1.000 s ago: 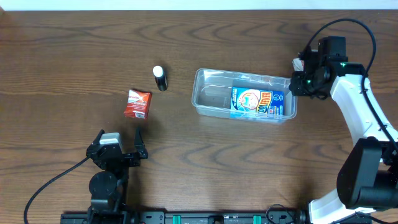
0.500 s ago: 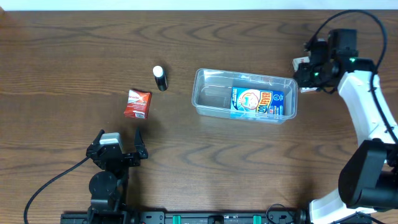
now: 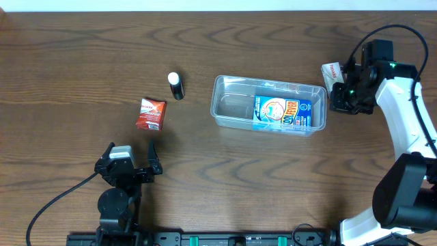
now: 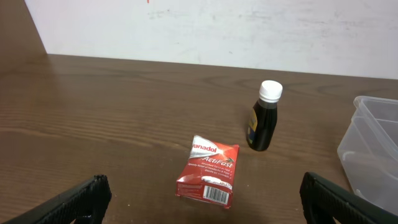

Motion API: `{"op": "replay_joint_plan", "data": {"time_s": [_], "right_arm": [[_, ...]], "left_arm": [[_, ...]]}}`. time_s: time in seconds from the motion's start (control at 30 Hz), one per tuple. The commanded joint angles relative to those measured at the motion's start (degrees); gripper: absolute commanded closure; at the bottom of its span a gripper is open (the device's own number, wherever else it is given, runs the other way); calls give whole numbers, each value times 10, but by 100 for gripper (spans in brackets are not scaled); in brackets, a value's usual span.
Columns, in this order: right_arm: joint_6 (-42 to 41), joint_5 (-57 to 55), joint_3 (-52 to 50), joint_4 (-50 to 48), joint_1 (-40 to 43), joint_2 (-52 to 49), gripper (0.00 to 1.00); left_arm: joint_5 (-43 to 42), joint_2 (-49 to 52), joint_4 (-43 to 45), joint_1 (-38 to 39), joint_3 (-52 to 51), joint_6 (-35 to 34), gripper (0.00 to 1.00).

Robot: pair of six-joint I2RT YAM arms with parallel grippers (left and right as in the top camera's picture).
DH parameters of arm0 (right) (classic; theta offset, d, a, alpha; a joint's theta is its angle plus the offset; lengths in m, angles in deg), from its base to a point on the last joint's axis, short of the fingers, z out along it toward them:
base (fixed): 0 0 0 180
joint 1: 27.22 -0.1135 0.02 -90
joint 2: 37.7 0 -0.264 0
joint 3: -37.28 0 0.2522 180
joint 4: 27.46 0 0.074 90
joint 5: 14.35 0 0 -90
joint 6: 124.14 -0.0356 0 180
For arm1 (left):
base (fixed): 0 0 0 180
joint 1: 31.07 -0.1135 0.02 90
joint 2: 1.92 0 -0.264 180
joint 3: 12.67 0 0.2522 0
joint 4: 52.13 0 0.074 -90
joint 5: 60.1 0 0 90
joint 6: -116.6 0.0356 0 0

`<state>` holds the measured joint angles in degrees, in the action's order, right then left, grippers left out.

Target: Pack container

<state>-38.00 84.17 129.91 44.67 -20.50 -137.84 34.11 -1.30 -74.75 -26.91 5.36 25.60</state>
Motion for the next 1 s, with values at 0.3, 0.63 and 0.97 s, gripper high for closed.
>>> {"op": "replay_joint_plan", "data": {"time_s": [0.3,0.63,0.97], "right_arm": [[-34,-1,-58,-80,-11,-3,99],[-34,21,-71,-147,-15,-3,99],[-23,61,-71,-182,-16,-3,99]], "left_arm": [[-8,-2,-14,-3,-4,10,2],[-8,-2,-14,-3,-4,10,2],[-8,-2,-14,-3,-4,10,2]]}}
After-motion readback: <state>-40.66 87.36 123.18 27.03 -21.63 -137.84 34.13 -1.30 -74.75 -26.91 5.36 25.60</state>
